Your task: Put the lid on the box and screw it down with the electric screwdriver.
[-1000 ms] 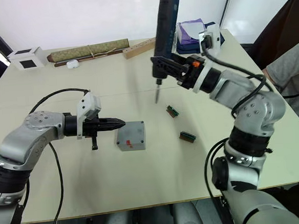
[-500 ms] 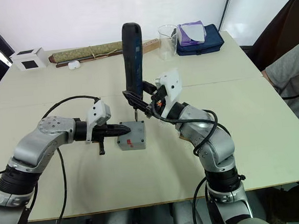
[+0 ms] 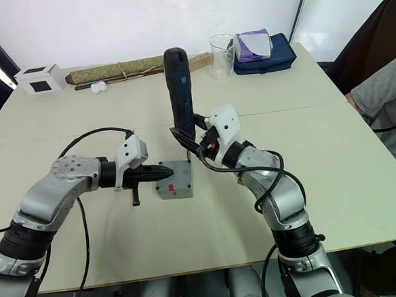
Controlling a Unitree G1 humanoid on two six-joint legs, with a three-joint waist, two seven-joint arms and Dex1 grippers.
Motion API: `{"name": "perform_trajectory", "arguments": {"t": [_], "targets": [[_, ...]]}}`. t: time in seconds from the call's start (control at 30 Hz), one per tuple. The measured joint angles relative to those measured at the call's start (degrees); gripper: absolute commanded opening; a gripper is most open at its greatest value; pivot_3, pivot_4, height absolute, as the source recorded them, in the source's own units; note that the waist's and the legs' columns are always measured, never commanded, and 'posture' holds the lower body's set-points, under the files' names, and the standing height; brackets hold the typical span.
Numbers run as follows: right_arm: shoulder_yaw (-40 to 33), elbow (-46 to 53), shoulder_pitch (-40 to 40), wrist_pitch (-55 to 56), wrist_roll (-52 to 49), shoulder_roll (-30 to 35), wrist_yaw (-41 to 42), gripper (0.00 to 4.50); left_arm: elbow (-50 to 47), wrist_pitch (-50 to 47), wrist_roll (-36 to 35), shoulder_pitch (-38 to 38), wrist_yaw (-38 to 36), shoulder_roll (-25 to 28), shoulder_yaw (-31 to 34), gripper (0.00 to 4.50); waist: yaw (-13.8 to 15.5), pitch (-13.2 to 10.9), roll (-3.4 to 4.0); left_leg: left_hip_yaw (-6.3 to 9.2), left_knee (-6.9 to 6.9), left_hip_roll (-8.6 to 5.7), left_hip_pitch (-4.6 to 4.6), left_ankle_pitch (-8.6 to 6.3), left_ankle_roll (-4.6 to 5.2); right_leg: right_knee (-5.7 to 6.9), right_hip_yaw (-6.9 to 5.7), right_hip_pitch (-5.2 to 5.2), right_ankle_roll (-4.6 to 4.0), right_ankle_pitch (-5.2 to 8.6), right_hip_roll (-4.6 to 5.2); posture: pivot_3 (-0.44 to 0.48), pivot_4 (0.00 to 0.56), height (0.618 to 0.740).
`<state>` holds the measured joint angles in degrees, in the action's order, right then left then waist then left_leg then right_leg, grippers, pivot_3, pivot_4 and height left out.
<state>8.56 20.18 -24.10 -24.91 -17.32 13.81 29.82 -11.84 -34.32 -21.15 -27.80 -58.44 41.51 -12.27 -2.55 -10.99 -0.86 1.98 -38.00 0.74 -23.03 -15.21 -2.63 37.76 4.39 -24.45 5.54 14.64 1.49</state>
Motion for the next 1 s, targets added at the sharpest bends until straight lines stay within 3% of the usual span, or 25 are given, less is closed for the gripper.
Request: {"name": "perform_trajectory", "arguments": {"t": [0.17, 0.37, 1.0], "targets": [[1.6, 1.5, 1.9, 0.4, 0.6, 1.2, 0.5, 2.13, 0.0, 0.0, 0.2, 0.6, 0.1, -0.1, 0.0, 0.0, 0.0, 0.2, -0.04, -0.02, 0.04, 0.01, 0.34, -0.01, 0.01, -0.01, 0.03, 0.33, -0.01, 0.02, -0.01, 0.0, 0.15, 0.74], [2.4, 0.3, 3.0, -0.5, 1.5, 0.7, -1.5, 2.13, 0.9, 0.1, 1.2, 1.8, 0.1, -0.6, -0.4, 0.0, -0.1, 1.0, -0.39, -0.09, 0.78, 0.08, 1.84, -0.05, 0.06, -0.65, 0.07, 1.71, -0.33, 0.44, -0.05, 0.0, 0.15, 0.74], [6.1, 1.4, 3.6, -1.3, 5.4, 0.8, -3.8, 2.13, -0.5, -0.4, 2.2, 3.4, 1.5, -1.7, -0.4, 0.0, 0.0, 2.0, -0.49, -0.06, 0.9, 0.11, 1.85, -0.05, 0.06, -0.72, 0.07, 1.71, -0.36, 0.52, -0.01, 0.0, 0.15, 0.74]]}}
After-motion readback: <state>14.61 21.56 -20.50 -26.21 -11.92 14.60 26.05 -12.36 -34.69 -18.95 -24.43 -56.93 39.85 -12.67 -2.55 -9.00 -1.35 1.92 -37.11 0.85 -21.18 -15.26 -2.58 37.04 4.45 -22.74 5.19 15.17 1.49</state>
